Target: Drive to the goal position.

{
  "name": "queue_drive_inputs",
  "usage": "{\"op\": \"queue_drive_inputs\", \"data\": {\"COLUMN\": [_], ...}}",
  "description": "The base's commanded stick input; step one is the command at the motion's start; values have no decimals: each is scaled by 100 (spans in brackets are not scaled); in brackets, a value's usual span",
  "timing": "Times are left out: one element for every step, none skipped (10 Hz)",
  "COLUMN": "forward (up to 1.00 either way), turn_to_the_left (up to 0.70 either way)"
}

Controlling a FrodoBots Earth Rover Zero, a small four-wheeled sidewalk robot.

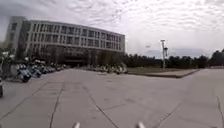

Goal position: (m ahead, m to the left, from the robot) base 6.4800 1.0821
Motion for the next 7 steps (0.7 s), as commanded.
{"op": "queue_drive_inputs", "data": {"forward": [70,70,70,70,70,70,70], "turn_to_the_left": [13,13,13,13,13,13,13]}}
